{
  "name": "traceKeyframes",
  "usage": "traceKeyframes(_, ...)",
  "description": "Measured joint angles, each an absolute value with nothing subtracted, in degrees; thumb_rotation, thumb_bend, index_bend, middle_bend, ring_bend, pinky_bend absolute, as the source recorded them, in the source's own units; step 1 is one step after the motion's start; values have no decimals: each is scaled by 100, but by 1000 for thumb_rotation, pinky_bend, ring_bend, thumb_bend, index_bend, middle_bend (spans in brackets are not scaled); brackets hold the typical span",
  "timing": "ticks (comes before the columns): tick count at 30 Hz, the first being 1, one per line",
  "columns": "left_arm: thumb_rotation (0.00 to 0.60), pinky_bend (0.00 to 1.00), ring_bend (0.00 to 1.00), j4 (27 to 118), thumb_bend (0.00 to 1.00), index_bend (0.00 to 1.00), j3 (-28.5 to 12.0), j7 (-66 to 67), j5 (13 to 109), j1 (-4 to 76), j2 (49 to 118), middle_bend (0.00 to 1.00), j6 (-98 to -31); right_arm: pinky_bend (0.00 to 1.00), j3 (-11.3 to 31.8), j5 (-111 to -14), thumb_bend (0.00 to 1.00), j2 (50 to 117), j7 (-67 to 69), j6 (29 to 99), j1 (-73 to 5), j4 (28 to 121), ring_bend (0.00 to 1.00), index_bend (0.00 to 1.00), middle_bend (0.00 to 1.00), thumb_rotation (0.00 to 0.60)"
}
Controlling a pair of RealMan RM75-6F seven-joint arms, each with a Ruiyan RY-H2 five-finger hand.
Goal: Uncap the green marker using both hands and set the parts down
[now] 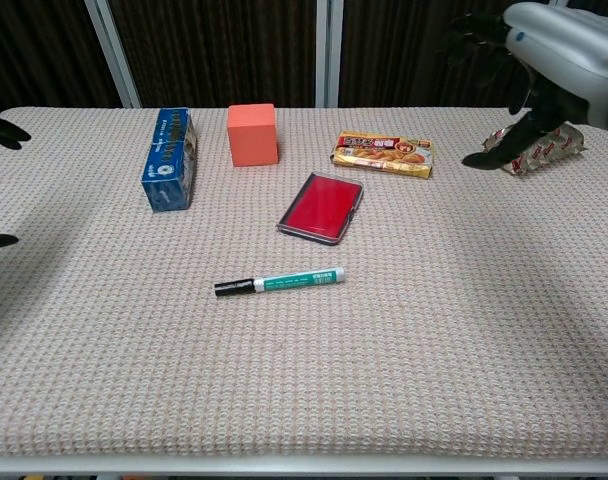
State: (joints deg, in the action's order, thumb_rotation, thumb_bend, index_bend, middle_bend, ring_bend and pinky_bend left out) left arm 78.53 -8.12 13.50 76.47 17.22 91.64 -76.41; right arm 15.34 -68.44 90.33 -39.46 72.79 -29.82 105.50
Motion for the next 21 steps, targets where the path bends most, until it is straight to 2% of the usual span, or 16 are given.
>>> traceKeyframes(3,600,95,79,7801,33,170,-831,1266,7618,1742,9216,188,-7616,805,1521,-6866,81,9126,-4063,6810,-3348,10477,671,498,419,600)
traceKeyframes(6,600,95,79,7774,34,173,-819,1225,7581,1734,9244,188,-7595,823,1402,-6875,97,9334,-4208,6398,-3695,10259,695,552,456,600)
traceKeyframes(11,600,96,79,7761,33,174,-792,1186,7551,1716,9249,188,-7576,831,1145,-6629,108,9624,-4446,5936,-3998,9854,711,559,461,600)
traceKeyframes(21,600,98,79,7666,33,175,-741,1048,7548,1693,9271,188,-7547,831,993,-6167,115,10025,-4864,6012,-4216,9353,708,536,462,600)
